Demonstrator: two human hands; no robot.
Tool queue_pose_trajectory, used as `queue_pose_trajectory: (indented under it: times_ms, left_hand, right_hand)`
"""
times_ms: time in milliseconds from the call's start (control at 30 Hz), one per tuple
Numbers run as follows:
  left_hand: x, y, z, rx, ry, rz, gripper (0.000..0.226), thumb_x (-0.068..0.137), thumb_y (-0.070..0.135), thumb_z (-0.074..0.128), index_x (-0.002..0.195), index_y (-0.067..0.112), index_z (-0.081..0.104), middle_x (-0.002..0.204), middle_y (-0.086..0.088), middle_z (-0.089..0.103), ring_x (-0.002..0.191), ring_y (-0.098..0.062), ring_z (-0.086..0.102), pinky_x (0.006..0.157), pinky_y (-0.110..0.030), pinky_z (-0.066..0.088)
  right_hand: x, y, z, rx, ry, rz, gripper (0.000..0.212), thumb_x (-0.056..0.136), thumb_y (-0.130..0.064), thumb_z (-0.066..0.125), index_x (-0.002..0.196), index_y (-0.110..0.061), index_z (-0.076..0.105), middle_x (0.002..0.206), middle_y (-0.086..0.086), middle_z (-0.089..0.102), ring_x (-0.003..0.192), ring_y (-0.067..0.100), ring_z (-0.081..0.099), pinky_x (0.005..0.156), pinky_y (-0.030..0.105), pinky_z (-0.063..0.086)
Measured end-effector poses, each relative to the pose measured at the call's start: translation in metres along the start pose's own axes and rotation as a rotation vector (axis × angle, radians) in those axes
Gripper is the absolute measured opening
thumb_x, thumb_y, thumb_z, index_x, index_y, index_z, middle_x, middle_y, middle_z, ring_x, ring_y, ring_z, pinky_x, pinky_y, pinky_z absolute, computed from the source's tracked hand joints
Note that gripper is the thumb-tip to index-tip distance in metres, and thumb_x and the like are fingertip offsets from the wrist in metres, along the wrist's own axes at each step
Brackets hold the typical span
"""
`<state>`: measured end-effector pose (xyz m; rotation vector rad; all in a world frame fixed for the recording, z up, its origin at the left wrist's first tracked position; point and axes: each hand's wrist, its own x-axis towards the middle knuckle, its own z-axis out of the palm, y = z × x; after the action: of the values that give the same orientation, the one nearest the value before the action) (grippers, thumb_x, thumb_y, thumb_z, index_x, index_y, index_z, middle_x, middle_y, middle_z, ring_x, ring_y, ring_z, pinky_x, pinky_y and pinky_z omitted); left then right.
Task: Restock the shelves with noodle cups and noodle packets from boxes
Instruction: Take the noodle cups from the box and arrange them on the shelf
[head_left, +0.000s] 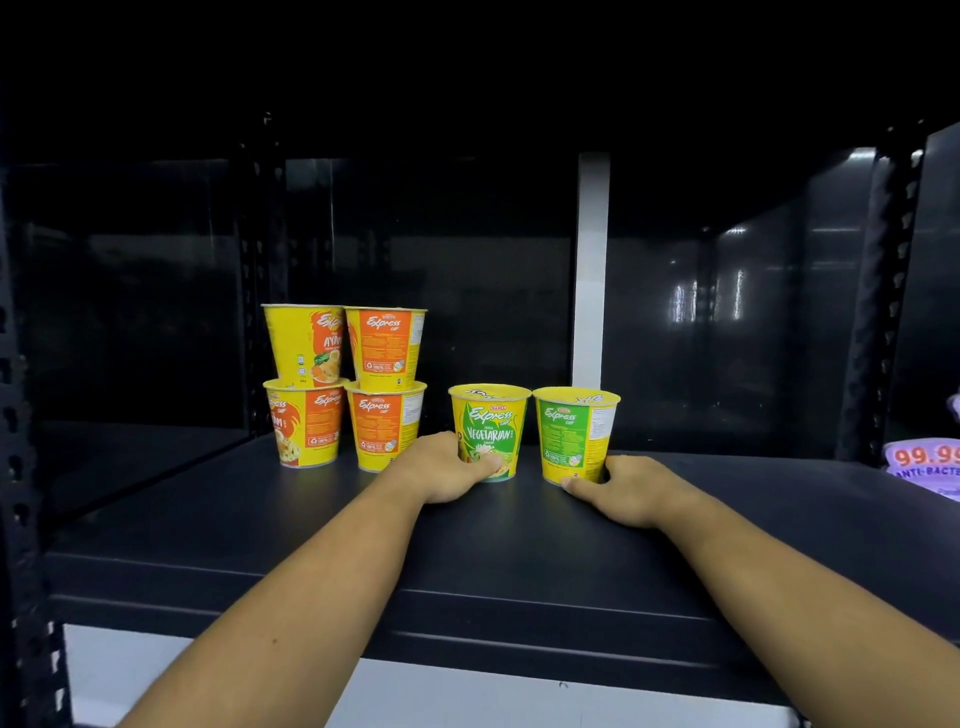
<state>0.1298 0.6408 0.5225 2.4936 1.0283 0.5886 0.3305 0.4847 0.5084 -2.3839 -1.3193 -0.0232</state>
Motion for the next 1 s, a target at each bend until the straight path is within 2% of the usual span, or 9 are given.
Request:
queue_pose_trajectory:
  times_ms: [67, 167, 300, 400, 467, 567, 667, 933, 1000]
  left_hand:
    - [0.002, -0.002, 0.000, 0.015, -0.003, -0.013, 0.049, 0.096, 0.064, 0.057, 0.112, 0.019, 0.068, 0.113, -0.001, 0.068, 0.097, -0.017, 0.062, 0.073, -0.028, 0.041]
    - [0.002, -0.006, -0.002, 0.056, -0.010, -0.045, 0.053, 0.093, 0.068, 0.059, 0.078, 0.018, 0.061, 0.079, 0.001, 0.059, 0.073, -0.013, 0.055, 0.057, -0.028, 0.035]
    - [-0.006, -0.003, -0.006, 0.182, -0.074, -0.005, 0.047, 0.093, 0.063, 0.062, 0.099, 0.017, 0.068, 0.092, 0.001, 0.062, 0.088, -0.017, 0.059, 0.059, -0.026, 0.037]
    - [-0.020, 0.000, -0.008, 0.220, -0.085, 0.021, 0.040, 0.096, 0.059, 0.060, 0.081, 0.022, 0.060, 0.082, 0.003, 0.058, 0.080, -0.015, 0.055, 0.057, -0.025, 0.035]
    - [-0.034, 0.001, -0.012, 0.257, -0.103, 0.054, 0.044, 0.099, 0.060, 0.055, 0.084, 0.020, 0.065, 0.089, -0.001, 0.063, 0.085, -0.018, 0.059, 0.061, -0.027, 0.039]
    - [-0.056, -0.001, -0.016, 0.275, -0.141, 0.101, 0.057, 0.101, 0.062, 0.048, 0.110, 0.012, 0.075, 0.110, -0.005, 0.070, 0.102, -0.023, 0.063, 0.082, -0.034, 0.051]
    - [-0.083, -0.001, -0.022, 0.270, -0.165, 0.160, 0.057, 0.101, 0.062, 0.045, 0.123, 0.017, 0.072, 0.123, -0.003, 0.068, 0.110, -0.023, 0.062, 0.098, -0.042, 0.051]
    - [-0.171, 0.013, -0.026, 0.247, -0.118, 0.307, 0.054, 0.103, 0.057, 0.047, 0.124, 0.013, 0.072, 0.127, -0.009, 0.070, 0.117, -0.025, 0.061, 0.102, -0.045, 0.051]
    - [-0.194, 0.016, -0.024, 0.258, -0.067, 0.342, 0.052, 0.101, 0.058, 0.050, 0.126, 0.016, 0.071, 0.124, -0.006, 0.072, 0.114, -0.023, 0.063, 0.099, -0.046, 0.053]
  right_hand:
    - [0.000, -0.001, 0.000, -0.048, -0.024, 0.012, 0.060, 0.094, -0.072, 0.046, 0.133, -0.030, 0.061, 0.136, 0.002, 0.063, 0.124, 0.023, 0.058, 0.104, 0.038, 0.047]
    - [-0.001, -0.002, -0.001, -0.090, -0.047, 0.026, 0.063, 0.095, -0.073, 0.041, 0.134, -0.028, 0.061, 0.136, 0.003, 0.063, 0.123, 0.023, 0.058, 0.104, 0.039, 0.047]
    - [-0.009, -0.007, -0.006, -0.152, -0.039, 0.041, 0.066, 0.094, -0.075, 0.040, 0.123, -0.021, 0.065, 0.126, 0.004, 0.065, 0.114, 0.023, 0.060, 0.097, 0.038, 0.049]
    - [-0.022, -0.015, -0.011, -0.182, -0.032, 0.044, 0.063, 0.096, -0.071, 0.040, 0.120, -0.019, 0.066, 0.125, 0.005, 0.065, 0.114, 0.025, 0.060, 0.093, 0.036, 0.048]
    - [-0.035, -0.019, -0.013, -0.200, -0.041, 0.054, 0.063, 0.099, -0.068, 0.039, 0.120, -0.015, 0.066, 0.128, 0.008, 0.064, 0.118, 0.026, 0.059, 0.092, 0.035, 0.046]
    - [-0.060, -0.024, -0.015, -0.200, -0.045, 0.069, 0.065, 0.100, -0.066, 0.038, 0.129, -0.013, 0.064, 0.138, 0.009, 0.061, 0.127, 0.027, 0.055, 0.097, 0.035, 0.044]
    - [-0.088, -0.032, -0.015, -0.169, -0.041, 0.059, 0.066, 0.100, -0.065, 0.039, 0.135, -0.014, 0.062, 0.143, 0.010, 0.057, 0.130, 0.028, 0.053, 0.098, 0.035, 0.043]
    - [-0.176, -0.058, -0.009, -0.097, 0.032, -0.080, 0.053, 0.103, -0.060, 0.037, 0.128, -0.024, 0.066, 0.130, 0.003, 0.067, 0.117, 0.024, 0.060, 0.101, 0.043, 0.049]
    - [-0.202, -0.067, -0.006, -0.069, 0.043, -0.127, 0.052, 0.105, -0.056, 0.037, 0.135, -0.023, 0.062, 0.136, 0.002, 0.065, 0.124, 0.024, 0.058, 0.105, 0.043, 0.047]
